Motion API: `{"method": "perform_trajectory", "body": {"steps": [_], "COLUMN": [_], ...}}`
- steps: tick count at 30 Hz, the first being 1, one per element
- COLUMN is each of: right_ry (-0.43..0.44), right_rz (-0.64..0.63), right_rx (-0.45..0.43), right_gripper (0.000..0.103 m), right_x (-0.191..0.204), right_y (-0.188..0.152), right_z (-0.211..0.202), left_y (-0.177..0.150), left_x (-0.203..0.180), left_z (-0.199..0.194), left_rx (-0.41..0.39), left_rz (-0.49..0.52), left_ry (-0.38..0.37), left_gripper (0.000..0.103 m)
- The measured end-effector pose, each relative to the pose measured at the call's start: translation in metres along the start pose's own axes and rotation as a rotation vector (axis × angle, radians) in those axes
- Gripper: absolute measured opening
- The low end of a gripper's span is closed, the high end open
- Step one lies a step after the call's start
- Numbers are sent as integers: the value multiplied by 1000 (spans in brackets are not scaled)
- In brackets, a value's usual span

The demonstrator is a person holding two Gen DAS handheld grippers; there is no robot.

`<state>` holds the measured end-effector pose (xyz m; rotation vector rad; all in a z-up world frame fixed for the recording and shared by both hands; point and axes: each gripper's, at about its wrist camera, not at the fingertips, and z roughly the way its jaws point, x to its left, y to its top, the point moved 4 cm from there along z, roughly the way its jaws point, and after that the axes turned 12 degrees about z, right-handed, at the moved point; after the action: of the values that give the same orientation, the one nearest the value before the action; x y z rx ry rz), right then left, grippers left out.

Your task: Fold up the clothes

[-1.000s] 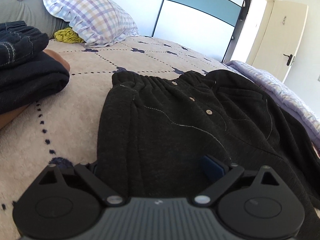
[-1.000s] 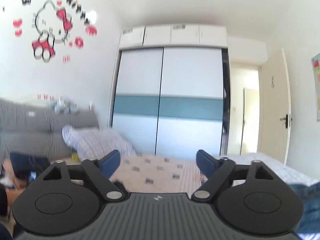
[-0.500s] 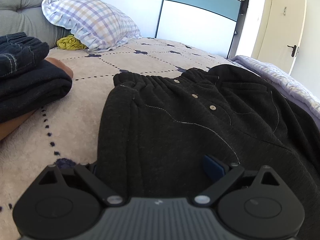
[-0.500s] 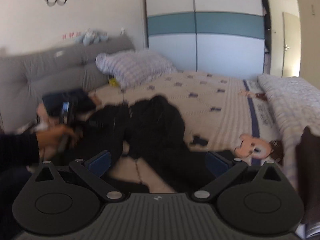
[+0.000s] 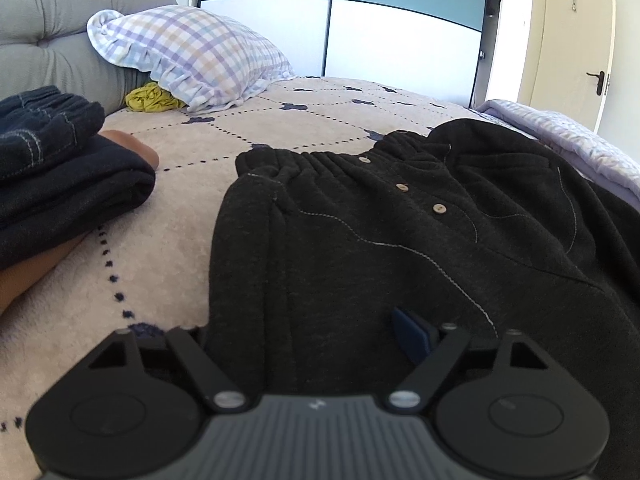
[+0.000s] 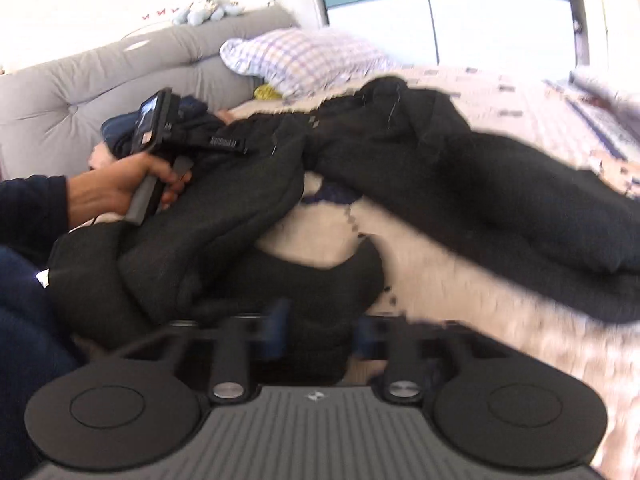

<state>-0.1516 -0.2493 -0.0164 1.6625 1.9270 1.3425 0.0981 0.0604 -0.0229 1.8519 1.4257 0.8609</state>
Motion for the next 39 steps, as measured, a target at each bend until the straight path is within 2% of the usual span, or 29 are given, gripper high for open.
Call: {"method": "perform_trajectory", "body": {"steps": [2,5,11,15,17,20,22,24,27,31,33,35,38,39], "right_ry": [-11,-19,-41,-46,-61,-102,-139,-194,-277,-387,-452,-527,-550,-562], "right_rz": [7,39,100,148,158,167,178,176,193,154,119,92,141,156], "right_rx": [-27,-60,-122,-165,-197,-274,-338,-406,-506,-614,-602,-528,-327,-289], "right_gripper": [15,14,14,13,12,11,11,11,10,9,9,10,14,16], "right_x": [2,-1,-13,-18,-18,-19,-22,-28,-36,-33,-36,-53,-101,-114], "right_y": [1,2,3,4,8,22,36,53,82,119,132,140,127,119], "right_z": [1,-8,-32,-43,-49,-68,-89,-117,-171,-243,-250,-233,-173,-154], "left_y": [1,2,2,5,8,11,12,12,1,-21,-31,-38,-44,-45], "left_x": [-4,-10,-16,-16,-12,-1,-2,-5,-7,-22,-21,-19,-11,-8], "left_z": [-3,-8,-13,-16,-20,-27,-36,-50,-83,-132,-142,-149,-150,-152], "left_rx": [-5,-10,-15,-6,3,20,28,32,59,46,55,61,58,57], "left_rz": [31,88,146,146,113,24,1,-41,-203,-277,-318,-339,-349,-355], "left_ry": [20,56,107,107,84,38,20,-11,-115,-173,-188,-193,-166,-163], "left_gripper": [64,52,42,33,25,23,22,22,22,23,24,27,29,30]}}
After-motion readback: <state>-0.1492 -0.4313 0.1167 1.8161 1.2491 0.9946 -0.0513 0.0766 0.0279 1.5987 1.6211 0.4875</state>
